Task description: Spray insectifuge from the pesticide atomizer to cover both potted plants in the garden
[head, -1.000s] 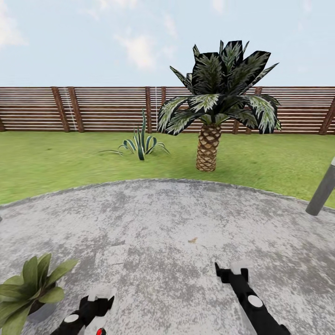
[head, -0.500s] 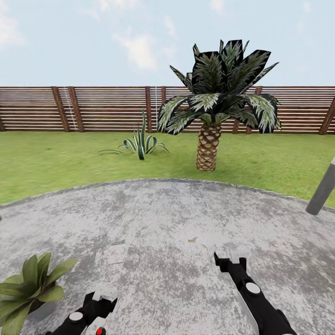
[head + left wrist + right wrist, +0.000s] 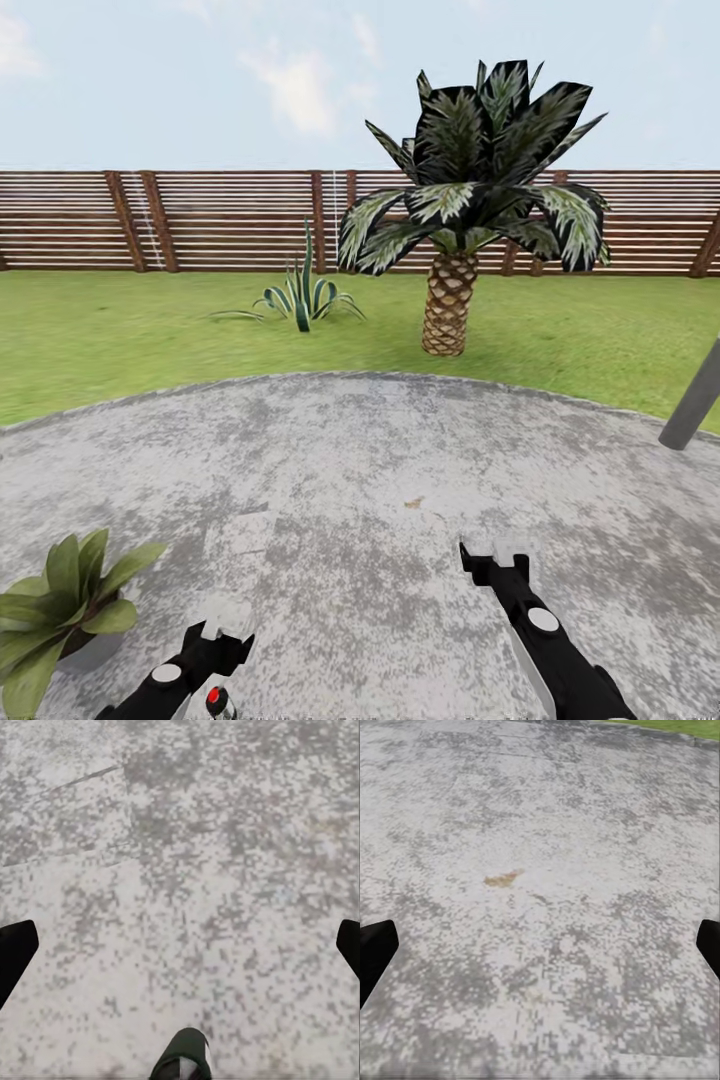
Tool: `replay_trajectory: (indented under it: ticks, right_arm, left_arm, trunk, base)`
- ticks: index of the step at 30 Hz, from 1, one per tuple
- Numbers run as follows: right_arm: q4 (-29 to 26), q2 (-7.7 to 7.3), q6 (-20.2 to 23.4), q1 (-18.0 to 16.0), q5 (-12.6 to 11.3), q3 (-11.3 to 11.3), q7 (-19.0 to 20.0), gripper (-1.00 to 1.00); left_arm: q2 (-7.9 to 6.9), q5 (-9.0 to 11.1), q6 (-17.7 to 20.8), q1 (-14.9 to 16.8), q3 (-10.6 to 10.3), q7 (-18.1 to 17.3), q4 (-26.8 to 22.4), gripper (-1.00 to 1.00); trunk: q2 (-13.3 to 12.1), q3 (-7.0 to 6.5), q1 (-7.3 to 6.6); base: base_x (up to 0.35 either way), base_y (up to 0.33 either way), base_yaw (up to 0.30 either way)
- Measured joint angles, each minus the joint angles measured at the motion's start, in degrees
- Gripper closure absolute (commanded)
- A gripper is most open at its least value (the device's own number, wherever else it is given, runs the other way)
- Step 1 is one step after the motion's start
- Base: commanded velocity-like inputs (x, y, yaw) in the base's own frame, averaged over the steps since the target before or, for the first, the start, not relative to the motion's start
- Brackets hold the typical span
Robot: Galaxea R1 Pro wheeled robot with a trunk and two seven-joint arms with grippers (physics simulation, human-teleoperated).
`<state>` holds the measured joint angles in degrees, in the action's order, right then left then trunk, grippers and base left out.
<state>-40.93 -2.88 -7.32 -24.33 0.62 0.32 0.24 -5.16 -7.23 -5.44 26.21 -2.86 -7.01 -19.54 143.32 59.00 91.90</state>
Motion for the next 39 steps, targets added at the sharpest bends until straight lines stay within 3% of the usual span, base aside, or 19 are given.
replay_trajectory:
  ticks: [13, 20, 29, 39]
  right_arm:
    - [-0.1, -0.09, 0.0, 0.0, -0.1, -0.1, 0.0, -1.00]
    - [-0.1, -0.09, -0.1, 0.0, -0.1, -0.1, 0.0, -1.00]
    - [-0.2, -0.09, 0.0, 0.0, -0.1, -0.1, 0.0, -1.00]
    - [-0.3, -0.10, -0.1, 0.0, -0.1, -0.3, 0.0, -1.00]
  left_arm:
    - [-0.40, 0.0, -0.6, -0.2, 0.2, -0.1, 0.0, -1.00]
    - [-0.83, 0.0, -4.8, -0.6, 0.1, -0.1, 0.1, -1.00]
    - [-3.09, 0.0, -6.0, -0.9, 0.1, -0.1, 0.2, -1.00]
    - [-3.08, 0.0, -6.4, -1.0, 0.1, -0.1, 0.2, -1.00]
  trunk:
    - [0.2, 2.88, 0.33]
    - [0.3, 4.43, 0.52]
    - [0.4, 6.43, 0.75]
    - [0.5, 9.27, 1.01]
  base:
    - [0.000, 0.000, 0.000]
    - [0.000, 0.000, 0.000]
    - [0.000, 0.000, 0.000]
    - [0.000, 0.000, 0.000]
